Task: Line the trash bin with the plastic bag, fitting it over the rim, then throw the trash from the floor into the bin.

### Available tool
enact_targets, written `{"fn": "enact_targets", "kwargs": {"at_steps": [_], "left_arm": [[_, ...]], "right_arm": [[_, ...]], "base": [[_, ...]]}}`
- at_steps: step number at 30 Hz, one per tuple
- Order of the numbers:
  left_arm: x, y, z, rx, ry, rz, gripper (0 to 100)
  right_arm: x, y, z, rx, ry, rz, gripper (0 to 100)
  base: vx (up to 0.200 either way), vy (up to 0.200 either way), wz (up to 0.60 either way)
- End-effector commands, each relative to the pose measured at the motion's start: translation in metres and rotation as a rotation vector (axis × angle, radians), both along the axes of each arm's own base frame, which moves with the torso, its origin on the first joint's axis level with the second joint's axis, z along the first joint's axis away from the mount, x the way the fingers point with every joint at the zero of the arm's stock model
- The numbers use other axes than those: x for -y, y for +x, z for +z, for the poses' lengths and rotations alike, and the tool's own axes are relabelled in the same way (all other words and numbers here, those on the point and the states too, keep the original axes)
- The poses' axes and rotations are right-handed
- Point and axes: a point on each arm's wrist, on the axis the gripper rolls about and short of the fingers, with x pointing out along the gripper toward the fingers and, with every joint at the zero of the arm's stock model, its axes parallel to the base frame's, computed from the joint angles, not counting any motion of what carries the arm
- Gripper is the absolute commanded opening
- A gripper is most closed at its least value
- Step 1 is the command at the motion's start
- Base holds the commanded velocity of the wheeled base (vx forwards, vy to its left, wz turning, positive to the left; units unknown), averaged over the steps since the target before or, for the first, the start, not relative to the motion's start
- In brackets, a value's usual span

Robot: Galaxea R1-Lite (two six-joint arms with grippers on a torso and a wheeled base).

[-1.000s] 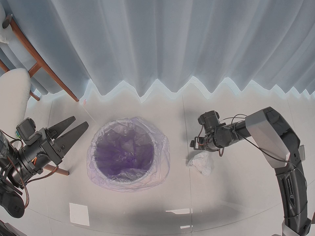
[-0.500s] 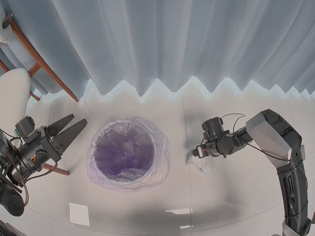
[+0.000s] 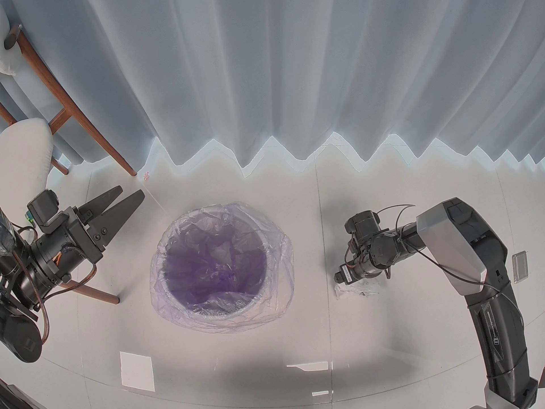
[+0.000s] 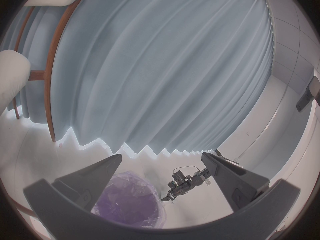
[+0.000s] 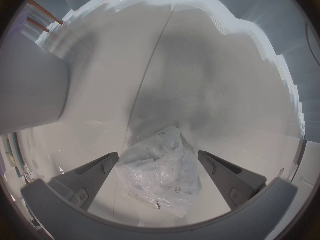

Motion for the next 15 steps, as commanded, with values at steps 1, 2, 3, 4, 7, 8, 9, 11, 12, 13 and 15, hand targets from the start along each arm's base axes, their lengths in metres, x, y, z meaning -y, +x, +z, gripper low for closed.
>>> {"fn": "enact_targets", "kwargs": {"at_steps": [1,2,3,4,7,8,9,11,12,13,15], "left_arm": [[-0.0009,0.0013,-0.0014,-0.006,0.001,0.005,100],[-0.0008,0.0015,-0.0017,-0.008,0.001,0.005,100],[-0.0009,0.0013,-0.002,-0.009,0.001,0.005,100],[-0.0009,0.0013,-0.002,-0.009,0.001,0.005,100],[-0.0008,0.0018,-0.002,-0.008,0.002,0.005,100],[-0.0008,0.0018,-0.002,-0.008,0.002,0.005,100],[-0.0008,0.0018,-0.002,-0.008,0.002,0.005,100],[-0.0008,0.0018,-0.002,-0.008,0.002,0.005,100],[-0.0008,0.0018,-0.002,-0.008,0.002,0.005,100],[-0.0008,0.0018,-0.002,-0.008,0.002,0.005,100],[-0.0008,0.0018,-0.002,-0.008,0.002,0.005,100]], "right_arm": [[-0.0001,0.0029,-0.0048,-0.014,-0.004,-0.002,100],[0.0005,0.0016,-0.0076,-0.033,-0.012,-0.003,100],[0.0008,0.0007,-0.009,-0.043,-0.017,-0.002,100],[0.0017,-0.0015,-0.0103,-0.067,-0.027,0.0,100],[0.0032,-0.0035,-0.0102,-0.106,-0.041,-0.003,100],[0.0029,-0.0028,-0.0089,-0.109,-0.041,-0.005,100],[0.0028,-0.0025,-0.0084,-0.109,-0.04,-0.006,100],[0.0028,-0.0025,-0.0086,-0.117,-0.042,-0.009,100],[0.0042,-0.002,-0.0082,-0.12,-0.042,-0.013,100],[0.0048,-0.0014,-0.0088,-0.122,-0.042,-0.016,100],[0.0049,-0.0017,-0.0097,-0.126,-0.044,-0.018,0]], "base": [[0.0,0.0,0.0],[0.0,0.0,0.0],[0.0,0.0,0.0],[0.0,0.0,0.0],[0.0,0.0,0.0],[0.0,0.0,0.0],[0.0,0.0,0.0],[0.0,0.0,0.0],[0.0,0.0,0.0],[0.0,0.0,0.0],[0.0,0.0,0.0]]}}
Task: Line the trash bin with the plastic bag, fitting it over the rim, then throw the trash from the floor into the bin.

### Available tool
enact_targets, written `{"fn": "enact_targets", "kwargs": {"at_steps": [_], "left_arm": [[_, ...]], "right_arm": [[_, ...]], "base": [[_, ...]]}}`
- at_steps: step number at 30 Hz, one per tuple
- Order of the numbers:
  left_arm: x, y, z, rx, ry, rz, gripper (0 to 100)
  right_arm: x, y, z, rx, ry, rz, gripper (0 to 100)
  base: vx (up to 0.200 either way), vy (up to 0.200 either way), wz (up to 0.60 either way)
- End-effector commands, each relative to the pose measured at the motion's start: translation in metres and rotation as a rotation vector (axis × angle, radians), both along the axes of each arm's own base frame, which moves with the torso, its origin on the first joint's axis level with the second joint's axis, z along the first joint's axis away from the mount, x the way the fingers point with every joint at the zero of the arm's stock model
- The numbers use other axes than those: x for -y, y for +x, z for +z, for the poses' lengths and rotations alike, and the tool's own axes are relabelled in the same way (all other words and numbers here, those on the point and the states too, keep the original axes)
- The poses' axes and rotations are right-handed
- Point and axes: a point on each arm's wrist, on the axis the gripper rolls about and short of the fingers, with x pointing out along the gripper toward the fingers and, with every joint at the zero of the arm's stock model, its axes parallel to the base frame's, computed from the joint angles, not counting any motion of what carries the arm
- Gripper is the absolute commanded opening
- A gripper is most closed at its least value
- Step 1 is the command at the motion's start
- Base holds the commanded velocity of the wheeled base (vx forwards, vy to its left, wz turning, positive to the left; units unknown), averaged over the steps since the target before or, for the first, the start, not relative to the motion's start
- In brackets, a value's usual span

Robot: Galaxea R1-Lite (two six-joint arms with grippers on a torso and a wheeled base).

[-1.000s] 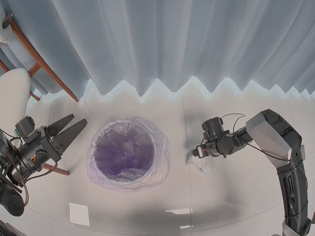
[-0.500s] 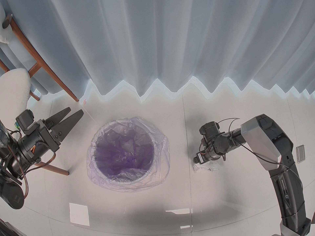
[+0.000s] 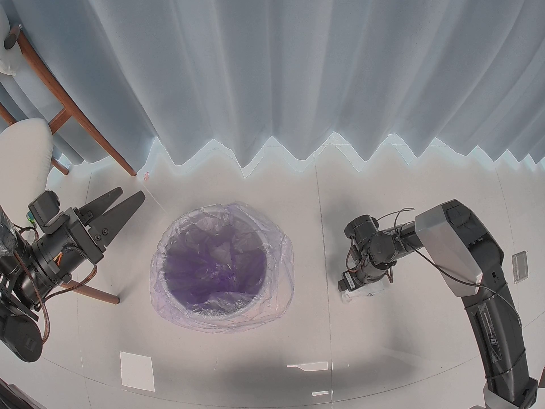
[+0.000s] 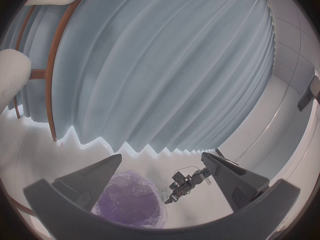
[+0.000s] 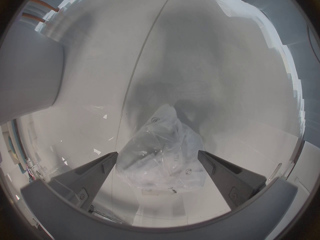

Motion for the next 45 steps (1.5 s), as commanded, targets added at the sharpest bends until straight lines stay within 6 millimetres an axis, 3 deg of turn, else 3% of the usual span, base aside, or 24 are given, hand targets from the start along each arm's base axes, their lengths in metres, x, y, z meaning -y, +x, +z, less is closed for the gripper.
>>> {"fn": "enact_targets", "kwargs": {"at_steps": [1,9,12,13,15,16,19,20,21,22,23,25,26,27,28,29,32,36,42,45], "left_arm": [[0.0,0.0,0.0,-0.001,0.0,0.0,100],[0.0,0.0,0.0,0.003,0.0,0.002,100],[0.0,0.0,0.001,0.006,0.0,0.0,100],[0.0,0.0,0.002,0.011,-0.001,0.002,100],[0.0,0.0,0.003,0.013,-0.002,0.003,100],[0.0,0.0,0.003,0.014,-0.002,0.003,100],[-0.001,0.0,0.005,0.023,-0.003,0.006,100],[-0.001,0.0,0.005,0.025,-0.003,0.006,100],[-0.001,-0.001,0.006,0.031,-0.001,0.007,100],[-0.001,-0.001,0.006,0.031,-0.001,0.007,100],[-0.001,-0.002,0.007,0.04,0.003,0.005,100],[-0.001,-0.002,0.007,0.046,0.009,0.007,100],[-0.001,-0.003,0.007,0.051,0.02,0.01,100],[-0.001,-0.003,0.007,0.051,0.02,0.01,100],[0.0,-0.004,0.006,0.052,0.025,0.007,100],[0.0,-0.004,0.006,0.052,0.025,0.007,100],[0.001,-0.01,0.004,0.044,0.024,-0.001,100],[0.005,-0.019,-0.001,0.023,0.024,-0.028,100],[0.011,-0.04,0.003,0.024,-0.004,-0.083,100],[0.017,-0.046,0.005,0.034,-0.016,-0.119,100]], "right_arm": [[0.0,0.001,-0.002,0.0,-0.001,-0.005,0],[0.0,0.001,-0.001,0.005,0.023,-0.06,0],[-0.003,0.002,0.014,0.037,0.079,-0.13,0],[-0.008,-0.002,0.046,0.074,0.166,-0.195,0],[-0.019,-0.016,0.077,0.061,0.305,-0.223,0],[-0.018,-0.017,0.08,0.058,0.316,-0.224,0],[-0.011,-0.061,0.147,0.008,0.525,-0.241,0],[-0.008,-0.071,0.156,-0.003,0.547,-0.238,0],[-0.001,-0.096,0.178,-0.013,0.596,-0.212,0],[0.0,-0.103,0.182,-0.015,0.606,-0.203,0],[0.011,-0.135,0.208,0.007,0.668,-0.158,0],[0.019,-0.161,0.224,0.055,0.714,-0.116,0],[0.019,-0.188,0.236,0.117,0.757,-0.055,0],[0.019,-0.188,0.236,0.117,0.757,-0.055,0],[0.019,-0.217,0.245,0.205,0.826,0.032,0],[0.019,-0.217,0.245,0.205,0.826,0.032,0],[0.002,-0.256,0.24,0.313,0.957,0.212,0],[-0.019,-0.275,0.224,0.338,1.036,0.333,0],[-0.045,-0.271,0.208,0.323,1.072,0.372,0],[-0.066,-0.26,0.19,0.315,1.08,0.363,0]], "base": [[0.0,0.0,0.0],[0.0,0.0,0.0],[0.0,0.0,0.0],[0.0,0.0,0.0],[0.0,0.0,0.0],[0.0,0.0,0.0],[0.0,0.0,0.0],[0.0,0.0,0.0],[0.0,0.0,0.0],[0.0,0.0,0.0],[0.0,0.0,0.0],[0.0,0.0,0.0],[0.0,0.0,0.0],[0.0,0.0,0.0],[0.0,0.0,0.0],[0.0,0.0,0.0],[0.0,0.0,0.0],[0.0,0.05,0.0],[0.0,0.2,0.0],[0.0,0.2,0.0]]}}
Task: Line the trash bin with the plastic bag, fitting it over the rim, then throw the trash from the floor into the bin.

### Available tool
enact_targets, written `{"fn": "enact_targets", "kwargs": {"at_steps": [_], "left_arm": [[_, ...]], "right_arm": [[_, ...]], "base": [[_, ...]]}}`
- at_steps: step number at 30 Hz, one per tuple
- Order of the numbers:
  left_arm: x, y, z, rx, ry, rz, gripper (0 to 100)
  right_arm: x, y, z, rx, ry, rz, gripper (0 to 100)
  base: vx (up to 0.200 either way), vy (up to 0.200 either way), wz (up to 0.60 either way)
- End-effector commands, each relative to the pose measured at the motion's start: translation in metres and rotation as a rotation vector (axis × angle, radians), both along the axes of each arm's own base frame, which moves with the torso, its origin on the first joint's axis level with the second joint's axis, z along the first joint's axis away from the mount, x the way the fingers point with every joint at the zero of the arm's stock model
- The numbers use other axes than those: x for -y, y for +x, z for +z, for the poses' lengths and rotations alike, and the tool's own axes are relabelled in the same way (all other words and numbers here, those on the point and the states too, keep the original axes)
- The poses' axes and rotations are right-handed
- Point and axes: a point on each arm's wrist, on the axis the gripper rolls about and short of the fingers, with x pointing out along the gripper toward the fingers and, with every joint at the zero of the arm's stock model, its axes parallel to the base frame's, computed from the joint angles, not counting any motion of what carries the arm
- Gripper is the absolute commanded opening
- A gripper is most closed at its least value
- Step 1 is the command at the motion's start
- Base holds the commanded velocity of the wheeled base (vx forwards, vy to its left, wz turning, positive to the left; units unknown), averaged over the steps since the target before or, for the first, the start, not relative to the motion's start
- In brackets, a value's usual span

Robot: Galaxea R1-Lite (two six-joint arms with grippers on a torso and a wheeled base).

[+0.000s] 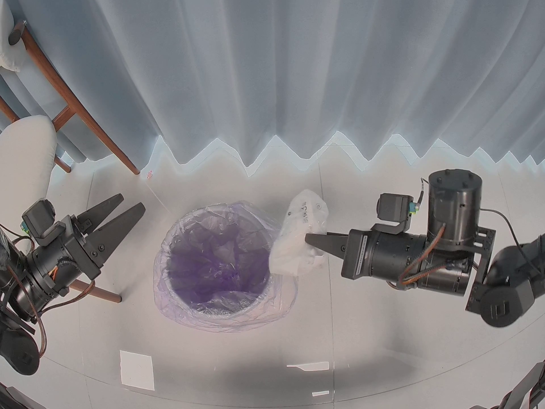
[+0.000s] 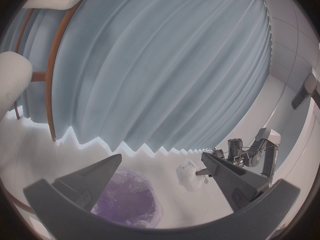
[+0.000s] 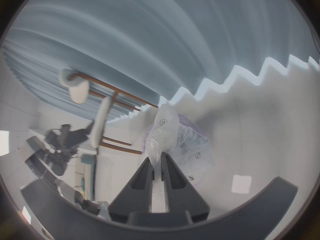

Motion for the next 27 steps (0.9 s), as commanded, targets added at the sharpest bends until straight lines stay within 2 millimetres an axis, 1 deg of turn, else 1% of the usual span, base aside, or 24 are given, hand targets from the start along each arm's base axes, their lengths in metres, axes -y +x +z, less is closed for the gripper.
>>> {"fn": "enact_targets", "kwargs": {"at_steps": [1,2,3,5,6,7,8,9,11,12,15,18,19,20,21,22,26,27], "left_arm": [[0.011,-0.028,0.005,0.022,-0.022,-0.083,100],[0.011,-0.028,0.004,0.02,-0.022,-0.087,100],[0.013,-0.029,0.004,0.019,-0.022,-0.096,100],[0.014,-0.033,-0.002,-0.002,-0.014,-0.11,100],[0.015,-0.033,-0.002,-0.004,-0.012,-0.111,100],[0.019,-0.039,-0.008,-0.026,-0.002,-0.145,100],[0.019,-0.04,-0.009,-0.027,-0.002,-0.148,100],[0.026,-0.044,-0.011,-0.033,0.002,-0.193,100],[0.029,-0.043,-0.007,-0.015,-0.001,-0.215,100],[0.029,-0.042,-0.005,-0.003,-0.005,-0.212,100],[0.029,-0.039,0.0,0.015,-0.011,-0.203,100],[0.028,-0.038,0.0,0.014,-0.01,-0.194,100],[0.028,-0.038,0.0,0.014,-0.01,-0.194,100],[0.028,-0.038,-0.001,0.01,-0.009,-0.197,100],[0.028,-0.038,-0.001,0.01,-0.009,-0.197,100],[0.028,-0.039,-0.002,0.006,-0.007,-0.199,100],[0.028,-0.039,-0.002,0.008,-0.007,-0.198,100],[0.028,-0.039,-0.002,0.009,-0.007,-0.198,100]], "right_arm": [[-0.037,-0.032,-0.032,-0.014,0.054,0.139,0],[-0.04,-0.031,-0.034,-0.014,0.056,0.136,0],[-0.054,-0.027,-0.047,-0.019,0.065,0.13,0],[-0.067,-0.022,-0.066,-0.013,0.055,0.104,0],[-0.068,-0.022,-0.067,-0.012,0.054,0.102,0],[-0.078,-0.012,-0.086,-0.011,0.042,0.073,0],[-0.079,-0.011,-0.088,-0.01,0.043,0.071,0],[-0.089,-0.001,-0.099,0.001,0.05,0.049,0],[-0.097,0.014,-0.109,0.012,0.056,0.016,0],[-0.097,0.021,-0.113,0.014,0.057,0.001,0],[-0.095,0.033,-0.121,0.009,0.048,-0.025,0],[-0.09,0.052,-0.137,0.01,0.028,-0.064,0],[-0.091,0.054,-0.139,0.012,0.026,-0.066,0],[-0.09,0.063,-0.145,0.023,0.017,-0.081,0],[-0.09,0.063,-0.145,0.023,0.017,-0.081,0],[-0.087,0.071,-0.149,0.034,0.015,-0.097,0],[-0.082,0.075,-0.149,0.036,0.018,-0.112,0],[-0.081,0.075,-0.149,0.037,0.019,-0.114,100]], "base": [[0.0,0.2,0.0],[0.0,0.2,0.0],[0.0,0.2,0.0],[0.0,0.2,0.0],[0.0,0.2,0.0],[0.0,0.2,0.0],[0.0,0.2,0.0],[0.0,0.2,0.0],[0.0,0.2,0.0],[0.0,0.0,0.0],[0.0,0.0,0.0],[0.0,0.0,0.0],[0.0,0.0,0.0],[0.0,0.0,0.0],[0.0,0.0,0.0],[0.0,0.0,0.0],[0.0,0.0,0.0],[0.0,0.0,0.0]]}}
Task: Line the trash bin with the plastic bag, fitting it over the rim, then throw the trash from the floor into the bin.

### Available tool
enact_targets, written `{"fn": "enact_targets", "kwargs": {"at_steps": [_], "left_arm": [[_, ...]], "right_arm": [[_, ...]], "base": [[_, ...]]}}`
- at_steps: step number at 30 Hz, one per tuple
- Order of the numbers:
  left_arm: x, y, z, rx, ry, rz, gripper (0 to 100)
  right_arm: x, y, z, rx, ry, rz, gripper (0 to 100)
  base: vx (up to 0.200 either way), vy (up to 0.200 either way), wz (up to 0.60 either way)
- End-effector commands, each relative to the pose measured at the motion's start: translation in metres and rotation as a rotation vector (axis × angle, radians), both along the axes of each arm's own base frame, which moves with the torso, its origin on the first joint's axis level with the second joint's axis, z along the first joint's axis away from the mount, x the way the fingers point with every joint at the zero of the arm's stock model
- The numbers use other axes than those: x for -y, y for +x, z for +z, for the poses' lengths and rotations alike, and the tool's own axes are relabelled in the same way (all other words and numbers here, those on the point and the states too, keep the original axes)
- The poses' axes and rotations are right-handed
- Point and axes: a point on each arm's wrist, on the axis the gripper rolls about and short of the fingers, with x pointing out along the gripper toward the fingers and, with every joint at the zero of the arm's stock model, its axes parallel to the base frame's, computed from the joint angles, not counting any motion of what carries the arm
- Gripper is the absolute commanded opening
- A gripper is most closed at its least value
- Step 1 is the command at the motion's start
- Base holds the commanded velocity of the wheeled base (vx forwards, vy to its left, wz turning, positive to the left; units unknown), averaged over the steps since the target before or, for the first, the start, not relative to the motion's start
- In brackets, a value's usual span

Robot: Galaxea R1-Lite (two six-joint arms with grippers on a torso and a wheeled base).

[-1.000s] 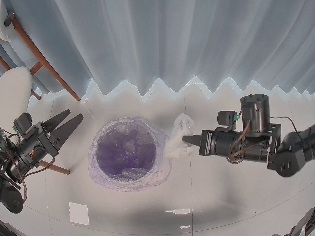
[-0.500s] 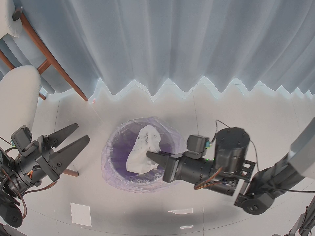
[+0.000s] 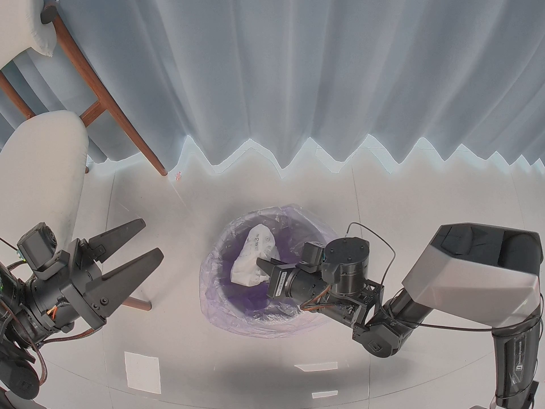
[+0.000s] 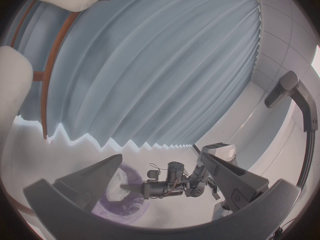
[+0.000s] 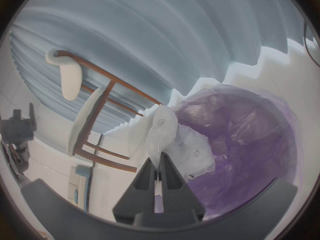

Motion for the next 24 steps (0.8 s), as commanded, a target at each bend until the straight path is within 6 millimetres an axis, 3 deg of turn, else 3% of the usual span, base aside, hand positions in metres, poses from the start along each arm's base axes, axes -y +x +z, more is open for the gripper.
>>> {"fn": "enact_targets", "kwargs": {"at_steps": [1,5,10,13,14,15,16,17,18,19,21,24], "left_arm": [[0.0,-0.001,0.0,0.0,0.0,-0.001,100],[-0.001,-0.001,0.001,0.01,-0.003,0.003,100],[-0.004,-0.016,0.016,0.1,-0.027,-0.015,100],[-0.011,-0.042,0.038,0.255,-0.065,-0.034,100],[-0.012,-0.045,0.042,0.282,-0.07,-0.034,100],[-0.014,-0.052,0.053,0.343,-0.084,-0.036,100],[-0.014,-0.052,0.053,0.343,-0.084,-0.036,100],[-0.018,-0.057,0.064,0.368,-0.088,-0.014,100],[-0.019,-0.058,0.064,0.366,-0.086,-0.009,100],[-0.025,-0.067,0.059,0.331,-0.072,0.028,100],[-0.035,-0.081,0.046,0.275,-0.051,0.106,100],[-0.046,-0.101,0.033,0.232,-0.029,0.232,100]], "right_arm": [[0.004,0.008,-0.02,-0.029,-0.03,-0.02,100],[0.006,0.006,-0.014,-0.005,-0.008,-0.033,100],[0.029,-0.022,0.026,0.045,0.035,-0.031,100],[0.063,-0.067,0.074,0.086,0.071,-0.037,100],[0.068,-0.073,0.081,0.098,0.077,-0.043,100],[0.087,-0.093,0.099,0.149,0.077,-0.089,100],[0.087,-0.093,0.099,0.149,0.077,-0.089,100],[0.115,-0.114,0.116,0.241,0.015,-0.191,100],[0.121,-0.118,0.118,0.257,-0.006,-0.221,100],[0.151,-0.13,0.123,0.298,-0.088,-0.36,100],[0.185,-0.147,0.125,0.331,-0.155,-0.496,100],[0.222,-0.174,0.122,0.361,-0.207,-0.587,100]], "base": [[0.0,0.0,0.0],[0.0,0.0,0.0],[0.0,0.0,0.0],[0.0,0.0,0.0],[0.0,0.0,0.0],[0.0,0.0,0.0],[0.0,0.0,0.0],[0.0,0.0,0.0],[0.0,0.0,0.0],[0.0,0.0,0.0],[0.0,0.0,0.0],[0.0,0.0,0.0]]}}
